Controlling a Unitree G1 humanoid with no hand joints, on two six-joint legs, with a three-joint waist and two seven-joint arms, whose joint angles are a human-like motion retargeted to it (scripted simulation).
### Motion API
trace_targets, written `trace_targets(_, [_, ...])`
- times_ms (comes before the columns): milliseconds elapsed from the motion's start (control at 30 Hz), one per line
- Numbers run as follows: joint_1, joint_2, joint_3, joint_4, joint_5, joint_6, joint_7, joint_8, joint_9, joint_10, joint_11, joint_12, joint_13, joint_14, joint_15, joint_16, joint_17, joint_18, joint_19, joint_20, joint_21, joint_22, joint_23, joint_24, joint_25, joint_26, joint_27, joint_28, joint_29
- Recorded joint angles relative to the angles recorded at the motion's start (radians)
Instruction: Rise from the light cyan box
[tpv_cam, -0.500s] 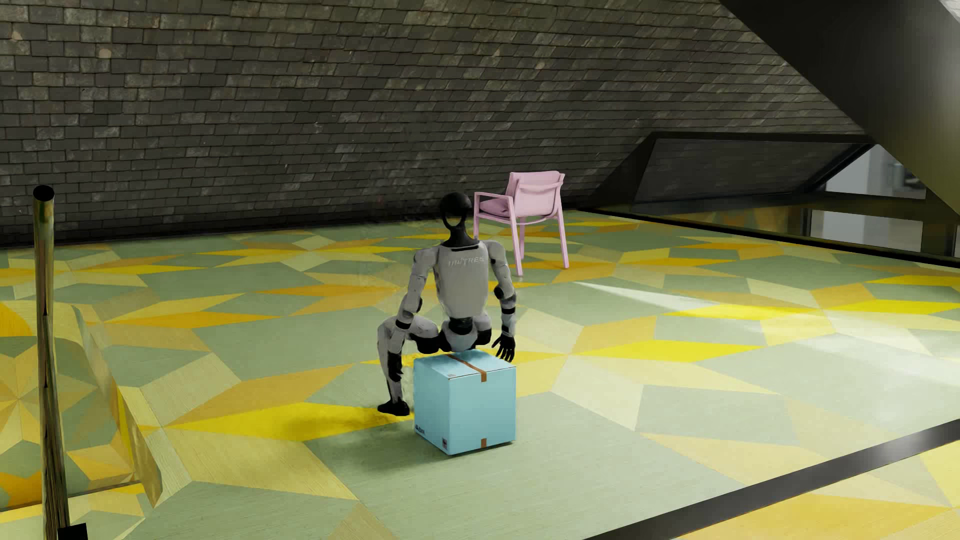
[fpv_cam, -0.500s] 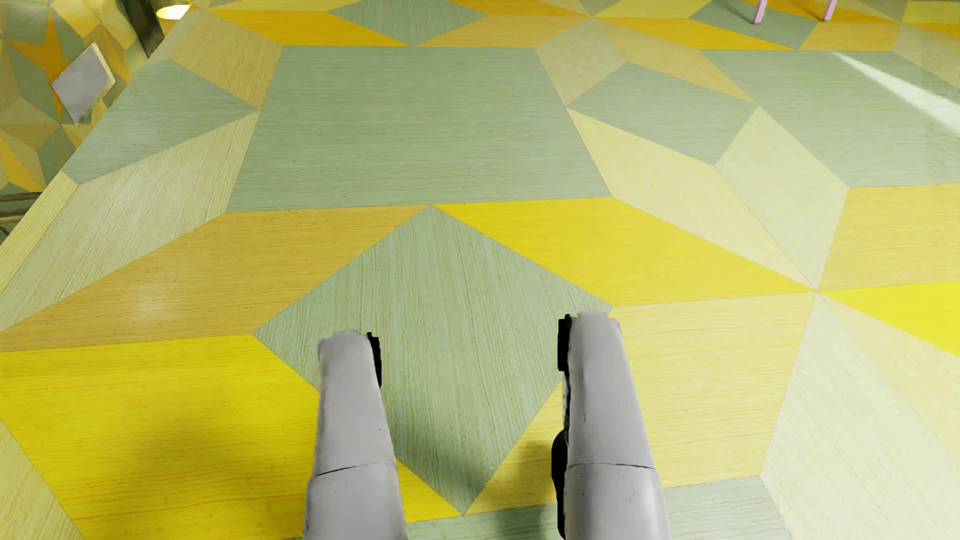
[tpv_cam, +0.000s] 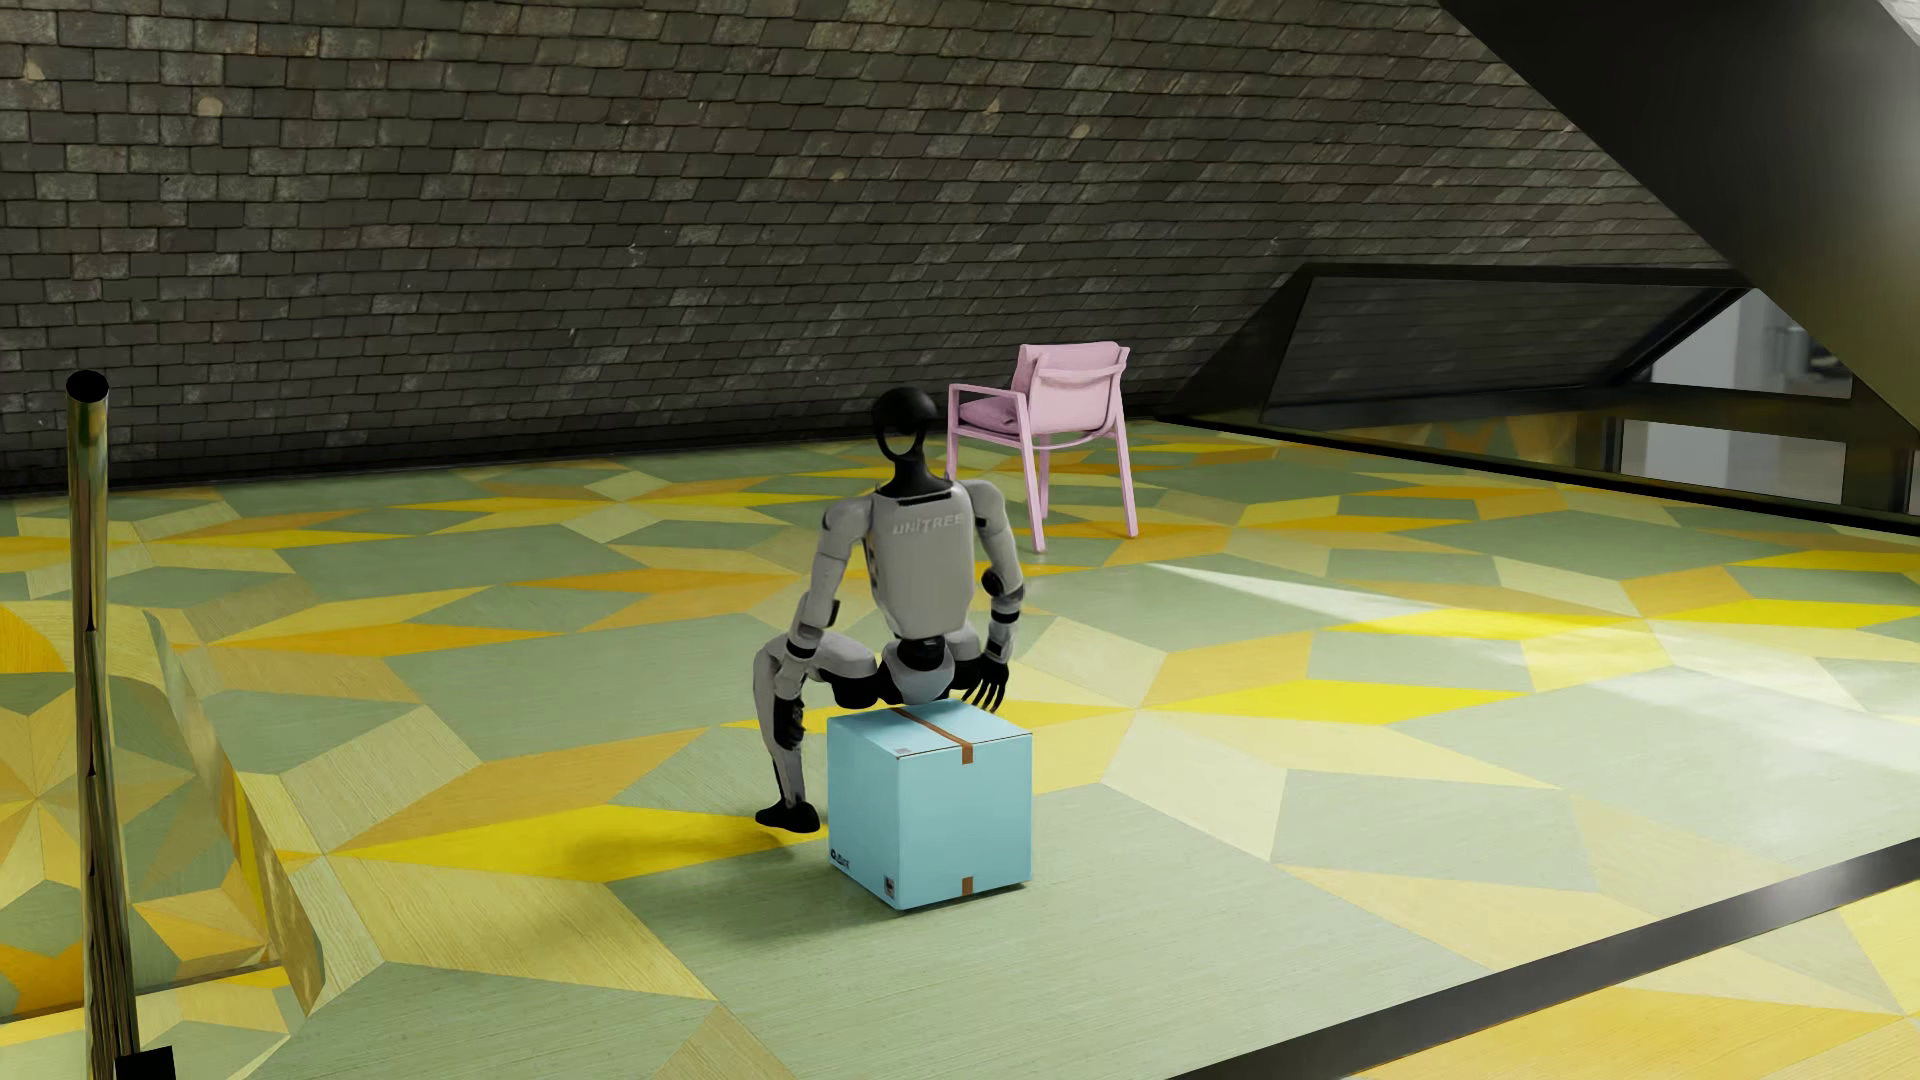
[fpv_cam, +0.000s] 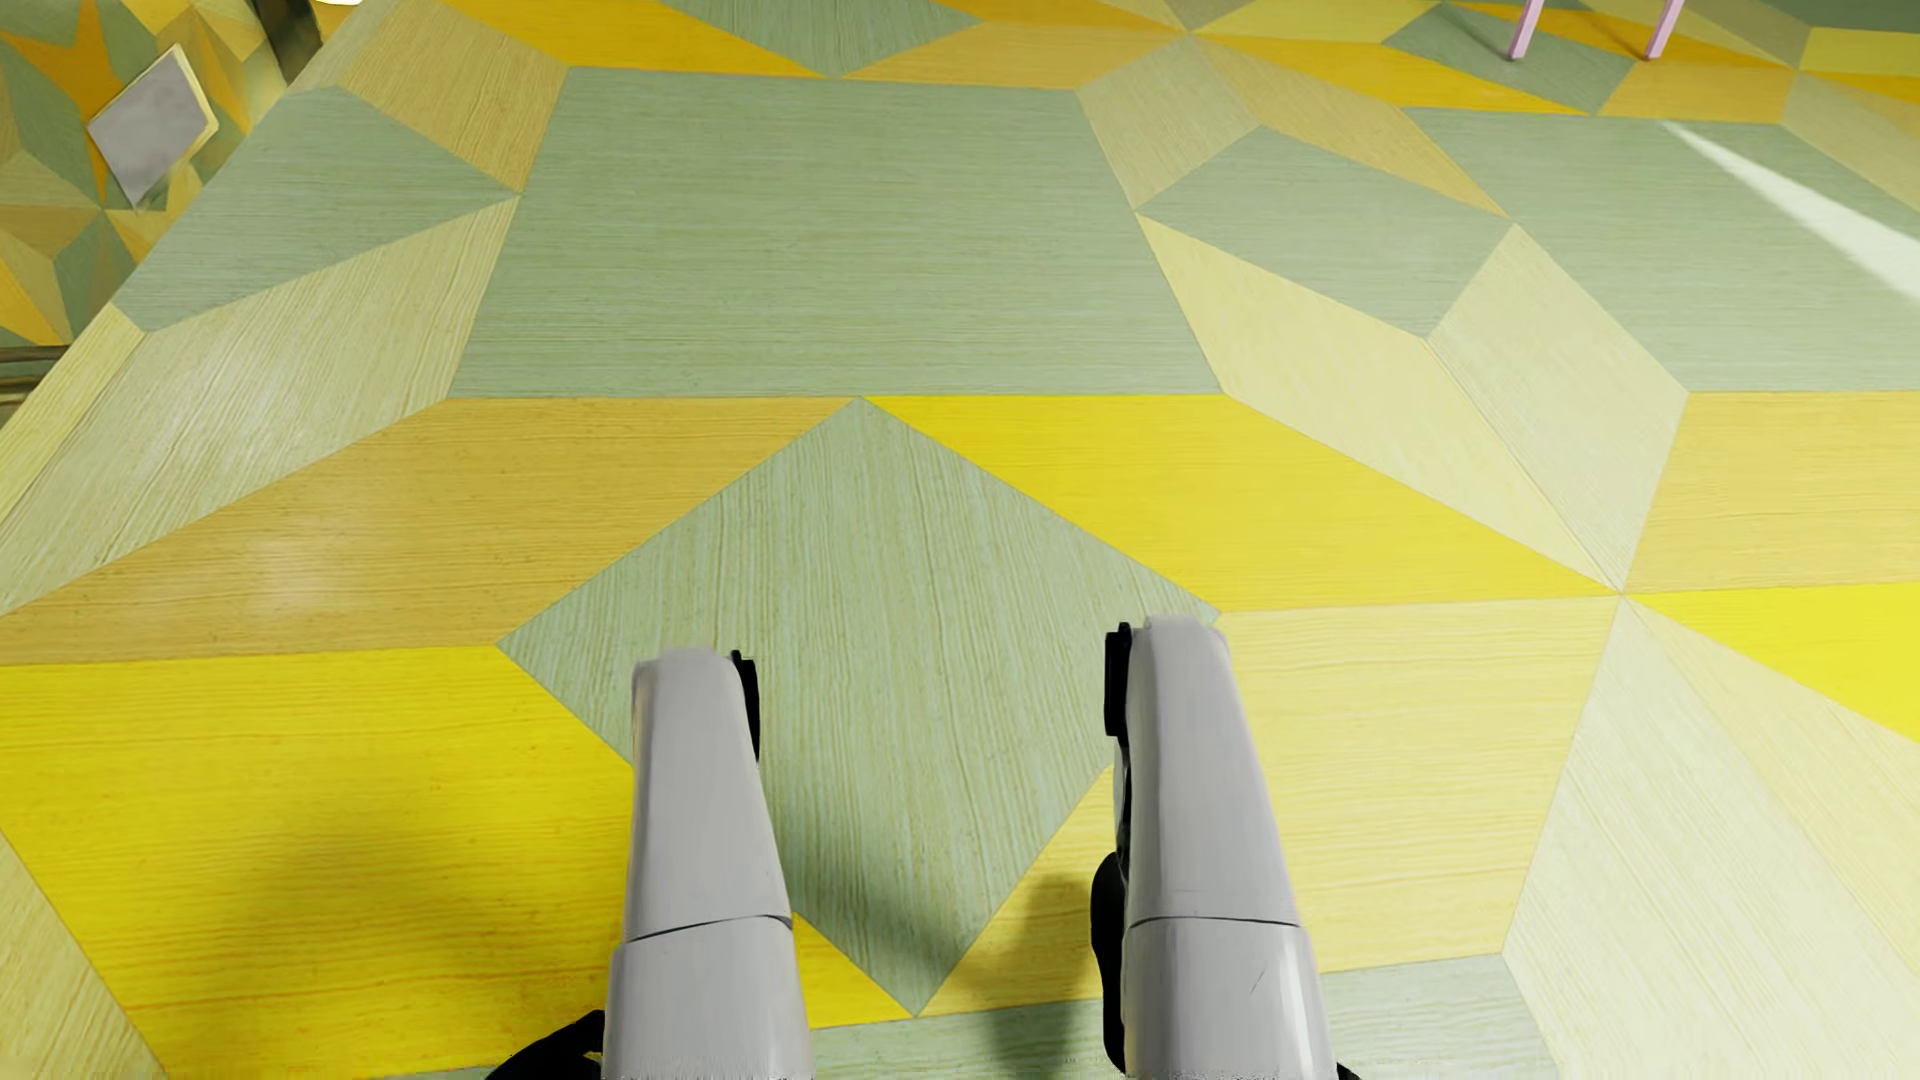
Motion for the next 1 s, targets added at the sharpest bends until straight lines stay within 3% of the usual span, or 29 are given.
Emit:
trace_targets(200, [-0.075,-0.069,0.004,-0.013,-0.017,0.003,-0.014,0.005,0.059,0.009,0.006,0.01,-0.03,-0.034,-0.013,0.019,-0.013,0.003,0.018,0.033,-0.015,-0.079,-0.065,-0.02,0.022,0.0,0.003,-0.015,-0.001])
trace_targets(267, [-0.132,-0.124,0.006,-0.019,-0.024,0.005,-0.025,0.012,0.072,0.017,0.015,0.061,-0.018,-0.039,-0.023,0.059,-0.041,-0.001,0.028,0.093,-0.045,-0.236,-0.161,-0.053,0.048,-0.006,0.001,-0.033,-0.009])
trace_targets(333, [-0.198,-0.189,0.007,-0.033,-0.037,0.007,-0.037,0.023,0.077,0.028,0.03,0.145,0.027,-0.042,-0.034,0.117,-0.083,-0.005,0.043,0.157,-0.107,-0.492,-0.336,-0.065,0.115,-0.019,-0.005,0.003,-0.069])
trace_targets(400, [-0.269,-0.255,0.01,-0.048,-0.057,0.016,-0.048,0.035,0.086,0.041,0.047,0.208,0.081,-0.031,-0.044,0.178,-0.131,-0.007,0.063,0.194,-0.178,-0.765,-0.585,-0.087,0.205,-0.033,-0.03,0.134,-0.216])
trace_targets(433, [-0.305,-0.289,0.011,-0.051,-0.066,0.022,-0.056,0.041,0.092,0.048,0.055,0.221,0.098,-0.022,-0.049,0.21,-0.156,-0.013,0.075,0.201,-0.207,-0.892,-0.728,-0.055,0.226,-0.041,-0.057,0.242,-0.31])
trace_targets(500, [-0.372,-0.353,0.01,-0.055,-0.076,0.035,-0.066,0.052,0.119,0.06,0.067,0.197,0.081,-0.023,-0.059,0.295,-0.232,-0.019,0.095,0.184,-0.238,-1.088,-1.005,-0.026,0.239,-0.075,-0.126,0.466,-0.483])
trace_targets(533, [-0.407,-0.385,0.01,-0.059,-0.08,0.043,-0.068,0.058,0.135,0.064,0.069,0.145,0.048,-0.026,-0.064,0.349,-0.288,-0.021,0.105,0.148,-0.232,-1.163,-1.125,0.004,0.221,-0.107,-0.172,0.555,-0.549])
trace_targets(567, [-0.442,-0.417,0.01,-0.063,-0.084,0.053,-0.071,0.064,0.154,0.066,0.071,0.06,0.003,-0.031,-0.07,0.409,-0.354,-0.025,0.116,0.089,-0.217,-1.221,-1.227,0.038,0.189,-0.137,-0.197,0.586,-0.554])
trace_targets(633, [-0.502,-0.478,0.015,-0.063,-0.088,0.067,-0.073,0.074,0.201,0.064,0.068,-0.212,-0.13,-0.04,-0.078,0.533,-0.523,-0.036,0.13,-0.119,-0.148,-1.29,-1.372,0.077,0.155,-0.177,-0.215,0.525,-0.413])
trace_targets(667, [-0.533,-0.507,0.017,-0.068,-0.096,0.074,-0.073,0.08,0.223,0.063,0.068,-0.395,-0.22,-0.044,-0.085,0.59,-0.619,-0.042,0.135,-0.283,-0.081,-1.309,-1.42,0.073,0.169,-0.191,-0.21,0.475,-0.311])
trace_targets(700, [-0.556,-0.53,0.018,-0.071,-0.1,0.077,-0.069,0.085,0.246,0.059,0.067,-0.613,-0.337,-0.049,-0.094,0.635,-0.707,-0.047,0.139,-0.486,0.028,-1.318,-1.445,0.06,0.19,-0.206,-0.223,0.437,-0.265])
trace_targets(733, [-0.579,-0.554,0.019,-0.068,-0.096,0.076,-0.068,0.086,0.263,0.057,0.065,-0.838,-0.468,-0.057,-0.102,0.663,-0.775,-0.053,0.138,-0.701,0.16,-1.321,-1.451,0.048,0.219,-0.229,-0.248,0.397,-0.29])
trace_targets(800, [-0.606,-0.584,0.017,-0.069,-0.091,0.074,-0.065,0.081,0.309,0.041,0.049,-1.216,-0.771,-0.072,-0.118,0.674,-0.855,-0.056,0.13,-1.054,0.404,-1.331,-1.437,0.008,0.272,-0.257,-0.27,0.483,-0.332])
trace_targets(833, [-0.609,-0.587,0.018,-0.07,-0.089,0.072,-0.065,0.079,0.328,0.028,0.035,-1.326,-0.914,-0.081,-0.128,0.664,-0.863,-0.054,0.134,-1.153,0.529,-1.333,-1.429,-0.004,0.285,-0.27,-0.289,0.523,-0.369])
trace_targets(900, [-0.603,-0.584,0.018,-0.082,-0.073,0.071,-0.057,0.068,0.348,-0.02,-0.014,-1.401,-1.085,-0.083,-0.136,0.632,-0.857,-0.042,0.121,-1.224,0.696,-1.323,-1.422,-0.004,0.292,-0.272,-0.302,0.575,-0.402])
trace_targets(1000, [-0.532,-0.513,0.015,-0.094,-0.036,0.072,-0.031,0.048,0.339,-0.174,-0.17,-1.288,-1.051,-0.063,-0.122,0.561,-0.757,-0.017,0.084,-1.108,0.676,-1.212,-1.324,0.04,0.243,-0.27,-0.283,0.548,-0.384])
